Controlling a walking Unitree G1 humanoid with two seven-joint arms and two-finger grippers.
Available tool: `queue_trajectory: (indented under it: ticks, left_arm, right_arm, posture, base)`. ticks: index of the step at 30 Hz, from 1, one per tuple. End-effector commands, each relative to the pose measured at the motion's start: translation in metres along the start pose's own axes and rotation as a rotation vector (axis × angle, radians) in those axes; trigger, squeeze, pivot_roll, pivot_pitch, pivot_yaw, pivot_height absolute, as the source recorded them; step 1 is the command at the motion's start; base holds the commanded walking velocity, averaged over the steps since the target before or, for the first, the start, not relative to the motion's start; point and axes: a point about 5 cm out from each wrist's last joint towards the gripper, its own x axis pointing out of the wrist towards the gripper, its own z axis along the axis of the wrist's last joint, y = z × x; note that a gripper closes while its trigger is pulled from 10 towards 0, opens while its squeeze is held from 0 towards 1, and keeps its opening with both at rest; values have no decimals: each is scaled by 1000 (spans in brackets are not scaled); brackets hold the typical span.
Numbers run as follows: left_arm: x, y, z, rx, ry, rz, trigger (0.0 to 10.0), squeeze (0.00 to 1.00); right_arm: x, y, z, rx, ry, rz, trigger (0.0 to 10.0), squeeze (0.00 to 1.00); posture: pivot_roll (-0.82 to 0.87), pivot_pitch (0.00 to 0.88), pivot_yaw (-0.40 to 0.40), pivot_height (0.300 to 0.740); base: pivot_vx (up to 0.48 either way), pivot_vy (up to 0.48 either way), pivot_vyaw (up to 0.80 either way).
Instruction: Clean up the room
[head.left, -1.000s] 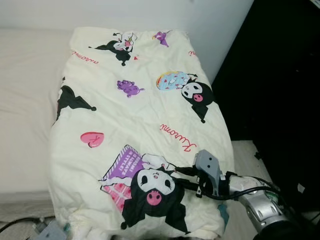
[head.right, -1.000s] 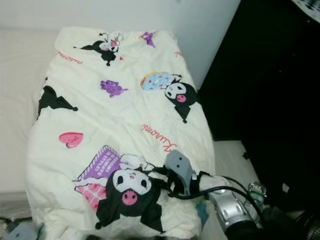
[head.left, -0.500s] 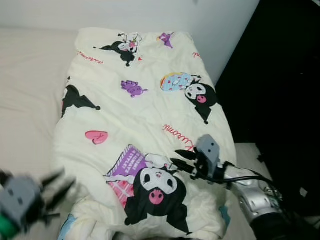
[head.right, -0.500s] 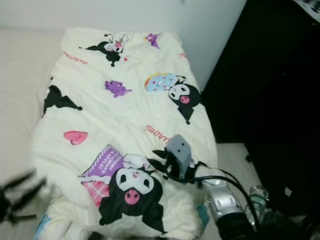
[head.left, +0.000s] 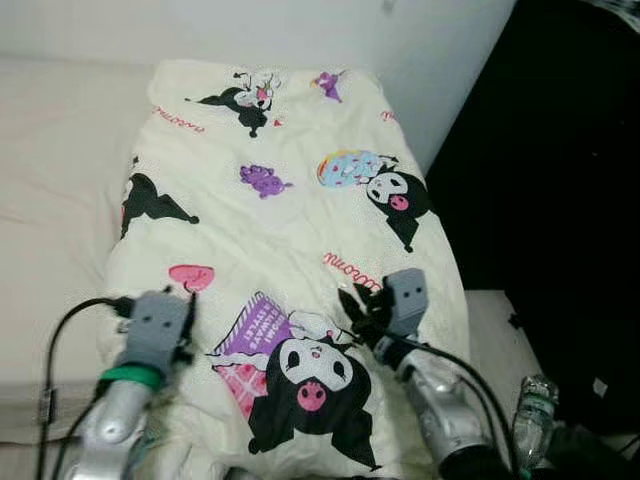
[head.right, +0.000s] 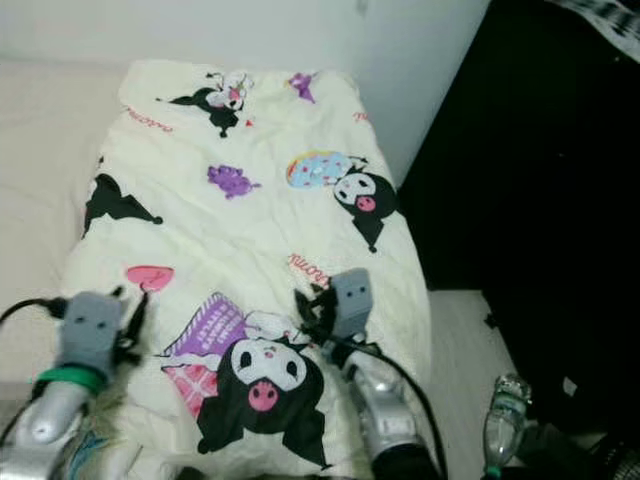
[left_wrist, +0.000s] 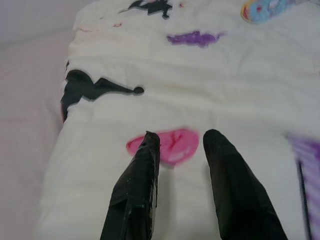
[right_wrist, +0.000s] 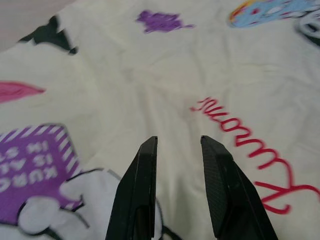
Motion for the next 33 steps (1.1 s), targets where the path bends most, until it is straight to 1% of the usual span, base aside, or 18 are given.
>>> queue_trajectory:
  ticks: [1,2,4,5,6,7,8,10,12,14,16,20,21,24,25,28,33]
  left_arm:
    - [-1,-5,-12,-31,58,27,10000,0]
    - [-1,-5,-12,-31,58,27,10000,0]
    - [5,-11,-19,-28,89,80,10000,0]
    - [5,-11,-19,-28,89,80,10000,0]
    - [9,-17,-22,-42,100,92,10000,0]
    - [13,-23,-22,-39,101,94,10000,0]
    - [13,-23,-22,-39,101,94,10000,0]
    - [18,-33,-19,-44,89,76,10000,0]
    - [18,-37,-19,-52,85,59,10000,0]
    - [17,-37,-20,-48,88,50,10000,0]
    - [14,-36,-22,-38,86,47,10000,0]
    - [13,-34,-23,-41,85,49,10000,0]
    - [11,-32,-25,-50,89,72,10000,0]
    - [10,-30,-28,-70,97,101,10000,0]
    - [10,-30,-28,-70,97,101,10000,0]
    - [8,-30,-30,-107,106,118,10000,0]
    - [5,-31,-31,-123,110,123,10000,0]
  right_arm:
    - [-4,-3,-7,12,17,-35,10000,0]
    - [-4,-3,-7,12,17,-35,10000,0]
    - [-3,1,-9,27,20,-50,10000,0]
    - [-3,1,-9,27,20,-50,10000,0]
    - [-2,2,-10,26,18,-62,10000,0]
    - [-2,3,-10,25,16,-71,10000,0]
    - [-2,3,-10,25,16,-71,10000,0]
    - [-1,4,-10,24,6,-86,10000,0]
    - [0,5,-9,21,-4,-90,10000,0]
    - [0,6,-8,19,-9,-88,10000,0]
    - [0,7,-5,12,-20,-80,10000,0]
    - [0,7,-5,11,-19,-80,10000,0]
    - [-2,5,-8,7,-11,-85,10000,0]
    - [-3,5,-10,4,-2,-87,10000,0]
    - [-3,5,-10,4,-2,-87,10000,0]
    - [-3,5,-12,3,4,-86,10000,0]
    - [-4,5,-13,3,12,-89,10000,0]
  posture:
    - [50,6,-67,626]
    - [50,6,-67,626]
    - [46,0,-68,636]
    - [46,0,-68,636]
    - [43,0,-68,641]
    - [44,0,-66,645]
    - [44,0,-66,645]
    - [43,0,-61,655]
    - [36,0,-53,665]
    - [36,0,-53,670]
    - [35,0,-50,684]
    - [36,0,-51,689]
    - [39,0,-53,699]
    - [41,0,-54,709]
    - [41,0,-54,709]
    - [41,0,-53,724]
    - [43,0,-51,738]
  base:
    - [0,0,0]
    - [0,0,0]
    - [0,0,0]
    - [0,0,0]
    - [0,0,0]
    - [0,0,0]
    - [0,0,0]
    - [0,0,0]
    - [0,0,0]
    - [0,0,0]
    - [0,0,0]
    - [0,0,0]
    - [0,0,0]
    - [0,0,0]
    - [0,0,0]
    - [0,0,0]
    - [0,0,0]
